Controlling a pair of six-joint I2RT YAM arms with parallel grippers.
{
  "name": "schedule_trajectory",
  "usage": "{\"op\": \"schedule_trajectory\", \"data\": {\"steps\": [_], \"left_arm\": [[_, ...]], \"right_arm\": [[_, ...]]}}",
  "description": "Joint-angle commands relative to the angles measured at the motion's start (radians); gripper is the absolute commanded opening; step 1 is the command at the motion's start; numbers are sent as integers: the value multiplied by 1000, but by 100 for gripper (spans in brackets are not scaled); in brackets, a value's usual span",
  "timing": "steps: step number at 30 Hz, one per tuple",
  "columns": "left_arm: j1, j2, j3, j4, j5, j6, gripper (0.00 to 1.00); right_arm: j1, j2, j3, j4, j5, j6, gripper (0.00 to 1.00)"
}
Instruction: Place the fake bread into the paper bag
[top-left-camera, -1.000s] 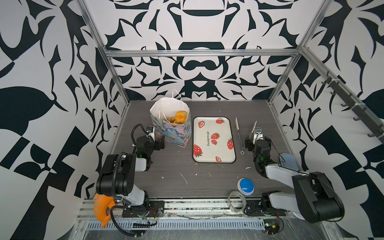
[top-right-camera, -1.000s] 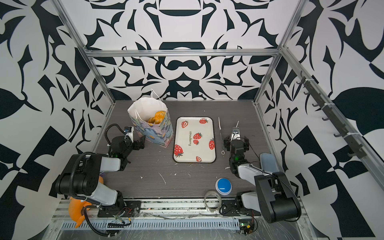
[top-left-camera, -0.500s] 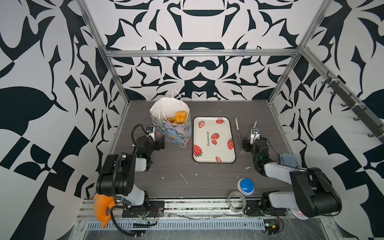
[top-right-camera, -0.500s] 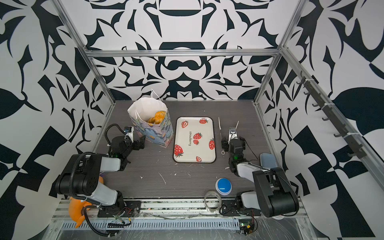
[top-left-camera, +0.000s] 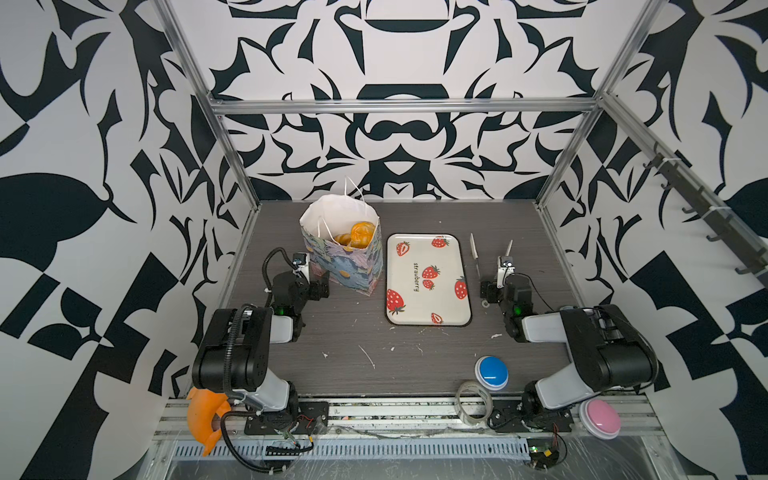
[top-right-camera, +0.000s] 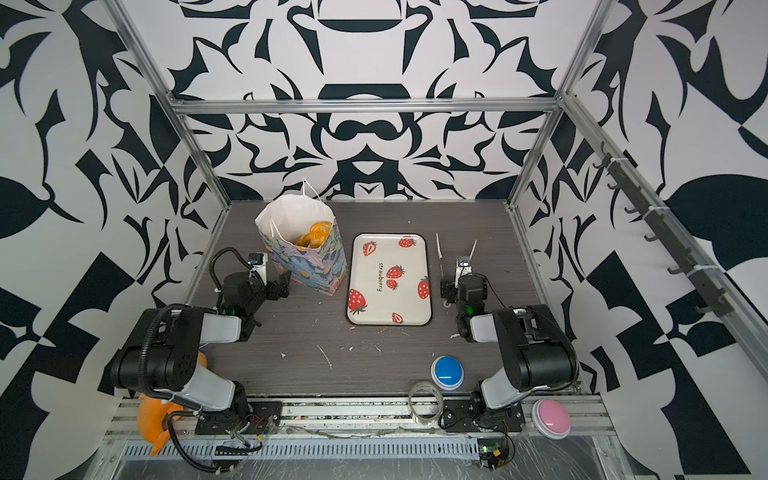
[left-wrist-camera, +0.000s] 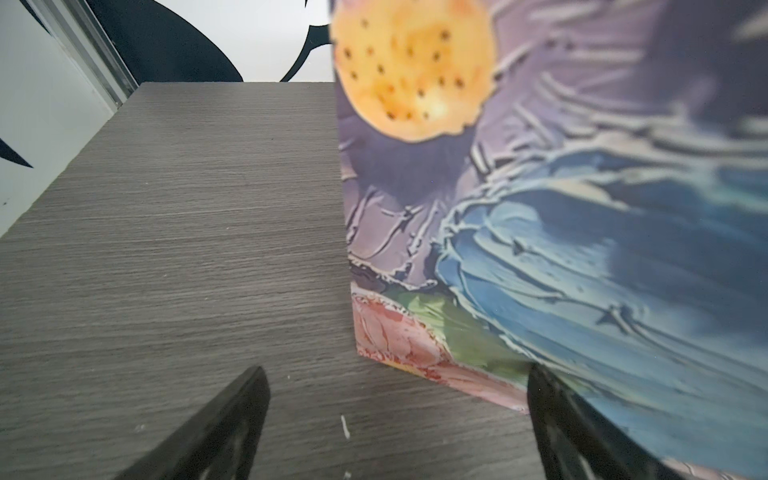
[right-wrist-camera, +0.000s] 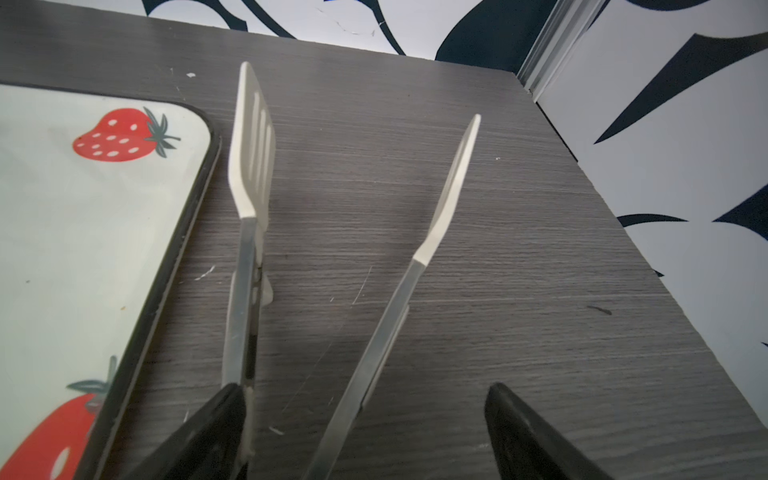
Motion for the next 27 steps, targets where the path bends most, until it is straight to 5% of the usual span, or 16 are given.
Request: {"op": "schedule_trajectory", "data": {"steps": [1,27], "left_arm": [[4,6,11,15,-8,-4,99],[4,9,13,16,-7,-5,99]], "right_arm": [[-3,-3,25,44,-10,16,99],[-3,16,-4,106,3,21,100]]}}
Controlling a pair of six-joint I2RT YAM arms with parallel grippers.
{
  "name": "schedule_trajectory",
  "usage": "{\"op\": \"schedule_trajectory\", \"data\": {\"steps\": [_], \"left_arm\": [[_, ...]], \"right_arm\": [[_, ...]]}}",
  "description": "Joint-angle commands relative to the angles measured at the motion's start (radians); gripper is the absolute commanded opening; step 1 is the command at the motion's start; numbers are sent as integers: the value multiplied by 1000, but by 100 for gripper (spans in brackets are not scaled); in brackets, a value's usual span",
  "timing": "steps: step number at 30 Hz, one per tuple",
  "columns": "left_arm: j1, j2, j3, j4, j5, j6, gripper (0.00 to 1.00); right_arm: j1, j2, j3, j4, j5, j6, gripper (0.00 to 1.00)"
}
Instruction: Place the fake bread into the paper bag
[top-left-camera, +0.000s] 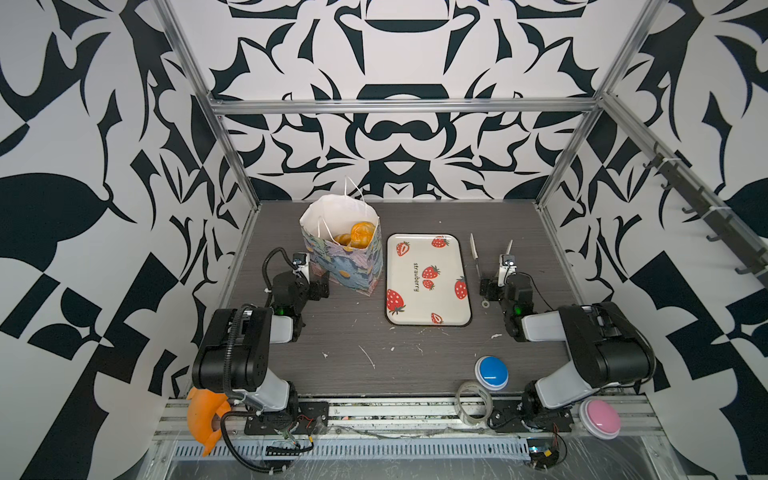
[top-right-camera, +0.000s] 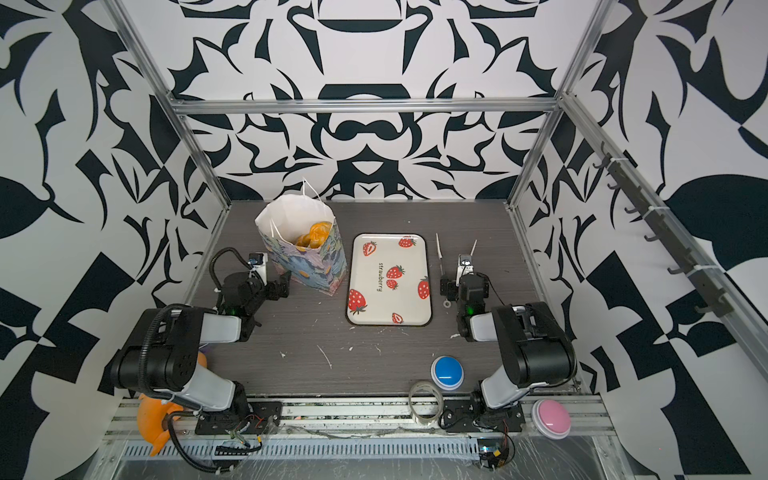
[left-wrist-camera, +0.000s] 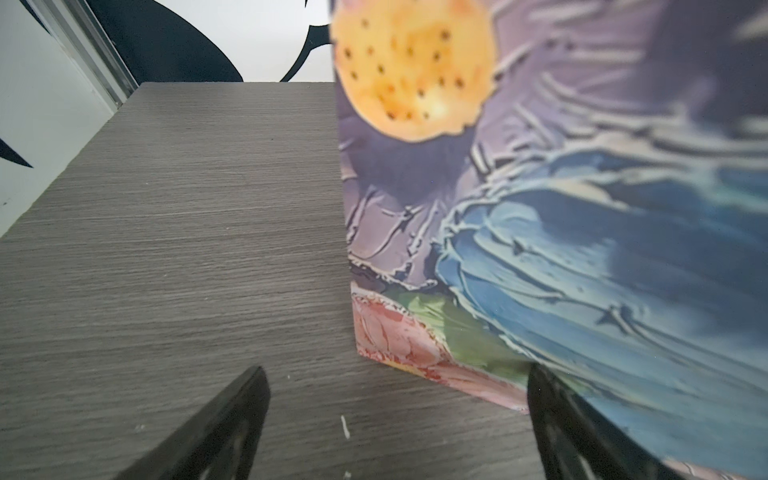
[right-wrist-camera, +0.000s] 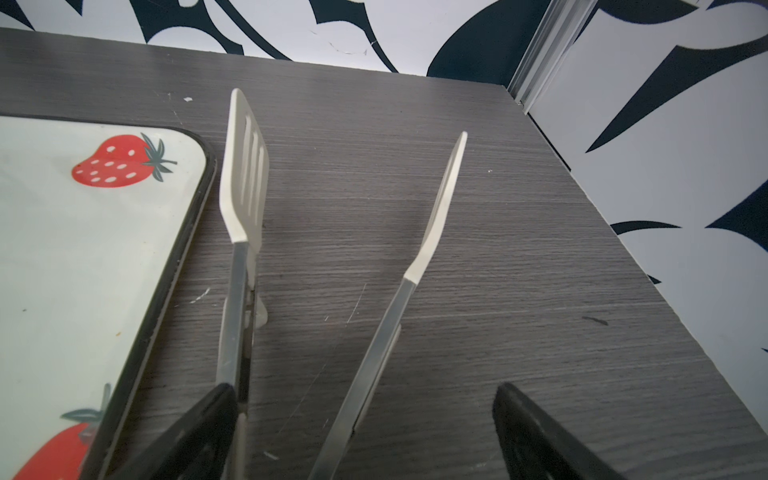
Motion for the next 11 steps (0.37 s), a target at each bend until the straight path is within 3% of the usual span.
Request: {"op": "schedule_trajectory", "data": {"steps": [1,11], "left_arm": [[4,7,13,15,-7,-4,99],[4,8,13,15,-8,-4,99]], "right_arm": [[0,-4,-3,53,-8,8,99],[0,-6,3,42,-8,8,99]]}}
